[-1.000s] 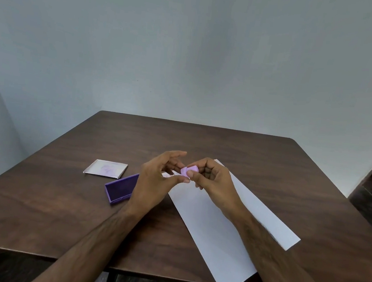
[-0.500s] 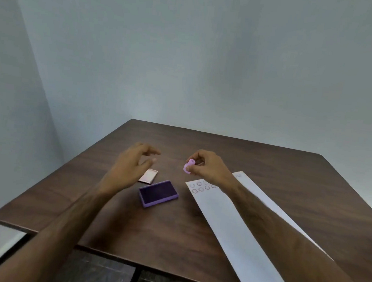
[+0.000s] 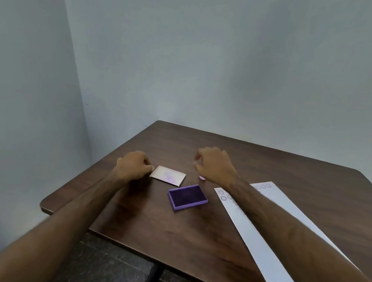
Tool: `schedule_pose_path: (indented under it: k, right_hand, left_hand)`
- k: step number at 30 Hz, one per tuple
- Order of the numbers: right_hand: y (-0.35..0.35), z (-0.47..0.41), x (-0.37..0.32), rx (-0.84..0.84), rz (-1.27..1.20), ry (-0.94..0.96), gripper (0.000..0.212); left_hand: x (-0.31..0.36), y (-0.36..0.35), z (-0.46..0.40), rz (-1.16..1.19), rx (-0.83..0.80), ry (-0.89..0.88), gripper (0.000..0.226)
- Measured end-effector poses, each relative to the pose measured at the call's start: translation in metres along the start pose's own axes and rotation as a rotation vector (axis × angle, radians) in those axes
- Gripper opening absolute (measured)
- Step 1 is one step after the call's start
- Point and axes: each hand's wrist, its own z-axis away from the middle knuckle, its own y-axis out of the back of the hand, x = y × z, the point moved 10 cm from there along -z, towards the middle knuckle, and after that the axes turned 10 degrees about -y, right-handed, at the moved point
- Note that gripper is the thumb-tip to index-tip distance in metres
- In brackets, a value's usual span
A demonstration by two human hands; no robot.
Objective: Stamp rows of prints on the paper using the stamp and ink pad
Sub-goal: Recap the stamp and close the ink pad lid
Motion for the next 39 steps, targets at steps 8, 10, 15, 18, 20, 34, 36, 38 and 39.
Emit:
schedule_pose_path:
  k: [8,10,15,18,20,34,36,38,39]
  right_hand:
    - [-0.047,0.016,-0.045,-0.395,0.034,-0.090,0.033]
    - [-0.047,0.014,-0.041,-0.382,-0.043,-0.149,0.030]
    - [-0.023,0.012,-0.026,-0.214,-0.382,-0.228,0.032]
    - [0.003,0.015,-0.017,-0.064,-0.444,-0.183,0.008]
    - [0.016,0.021,-0.008,-0.021,-0.515,-0.175,0.020]
    - [0.010,0.060,0.006,0.013,-0.310,-0.064,0.010]
    - [0.010,0.064,0.006,0.012,-0.276,-0.058,0.014]
    - [0.007,0.067,0.008,-0.006,-0.261,-0.063,0.016]
    - [0.005,0.067,0.009,-0.019,-0.261,-0.068,0.016]
  left_hand:
    - [0.005,-0.007,-0.003,0.128,-0.026,0.054,0.008]
    - [0.005,-0.007,0.000,0.155,-0.015,0.072,0.010]
    - [-0.001,-0.002,0.017,0.526,0.125,0.208,0.016]
    - [0.010,-0.002,0.034,0.898,0.202,0.185,0.025]
    - [0.023,-0.001,0.046,1.016,0.206,0.127,0.030]
    - [0.082,-0.002,0.084,0.325,0.240,-0.343,0.013]
    - [0.081,-0.003,0.083,0.309,0.242,-0.345,0.013]
    - [0.083,-0.003,0.083,0.297,0.248,-0.352,0.012]
    - [0.084,-0.003,0.084,0.292,0.254,-0.352,0.011]
